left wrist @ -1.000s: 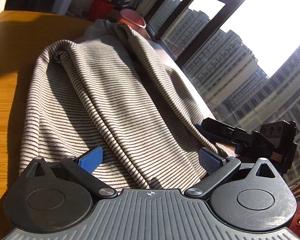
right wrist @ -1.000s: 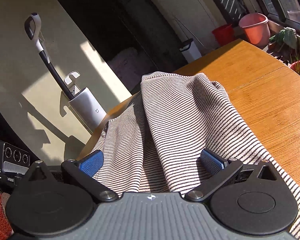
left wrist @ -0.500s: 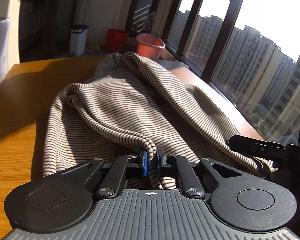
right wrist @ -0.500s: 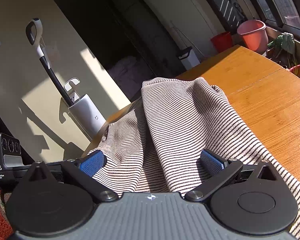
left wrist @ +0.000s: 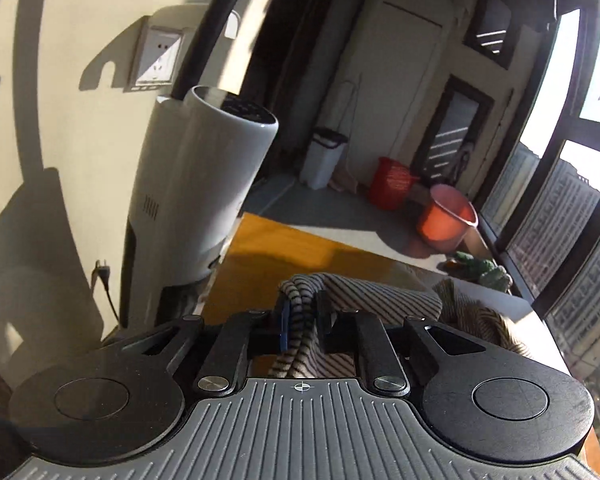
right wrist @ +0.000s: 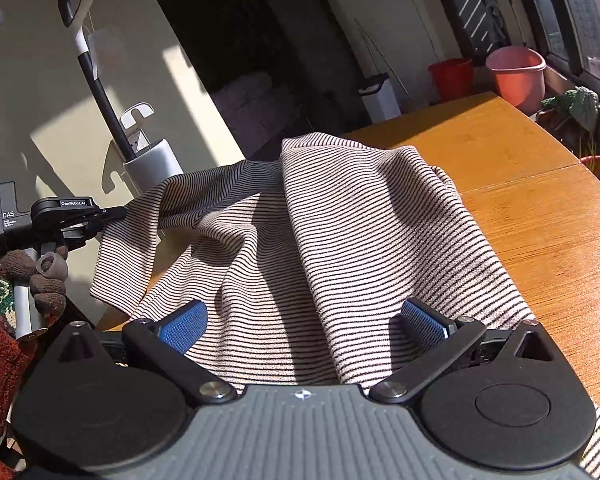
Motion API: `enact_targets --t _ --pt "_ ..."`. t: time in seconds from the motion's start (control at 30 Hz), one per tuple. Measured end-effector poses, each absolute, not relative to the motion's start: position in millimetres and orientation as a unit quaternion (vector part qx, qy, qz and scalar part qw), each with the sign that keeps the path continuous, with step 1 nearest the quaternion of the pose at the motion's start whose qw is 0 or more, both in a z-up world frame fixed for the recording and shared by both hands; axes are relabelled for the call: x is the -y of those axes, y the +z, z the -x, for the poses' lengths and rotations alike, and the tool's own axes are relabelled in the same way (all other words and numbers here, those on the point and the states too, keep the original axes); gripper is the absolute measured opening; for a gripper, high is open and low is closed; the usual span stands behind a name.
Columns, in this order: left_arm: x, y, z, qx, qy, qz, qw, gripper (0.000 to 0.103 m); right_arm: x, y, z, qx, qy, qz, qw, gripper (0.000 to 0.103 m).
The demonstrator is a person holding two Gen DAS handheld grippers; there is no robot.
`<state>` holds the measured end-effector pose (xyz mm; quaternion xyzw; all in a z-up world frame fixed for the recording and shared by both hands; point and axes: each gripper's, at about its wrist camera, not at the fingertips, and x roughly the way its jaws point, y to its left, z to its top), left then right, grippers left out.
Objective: Fold clothes
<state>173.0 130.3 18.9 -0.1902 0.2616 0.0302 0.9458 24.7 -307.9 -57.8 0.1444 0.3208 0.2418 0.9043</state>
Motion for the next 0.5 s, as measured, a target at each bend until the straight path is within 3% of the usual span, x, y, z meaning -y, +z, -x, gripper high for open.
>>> enact_targets --t 0.07,0.13,0.3,0.37,0.5 --pt "-147 10 -173 -0.27 0.047 0.21 0.938 0.05 305 -48 -32 -0.332 0.233 -0.135 0.904 0.103" --pt "-162 7 -171 -0.269 0.057 0.232 0.933 0.061 303 -33 -39 -0.318 0.218 -0.114 0.916 0.103" --pt "-167 12 -163 -0.266 0.019 0.255 0.929 0.081 263 6 -68 -0.228 0.174 0.055 0.956 0.099" --pt "-151 12 -164 -0.275 -0.019 0.246 0.929 0.085 233 9 -88 -0.215 0.178 0.115 0.953 0.084" --pt "-86 -1 -171 -0.305 -0.13 0.188 0.925 0.095 174 -9 -129 -0.216 0.208 0.19 0.935 0.083"
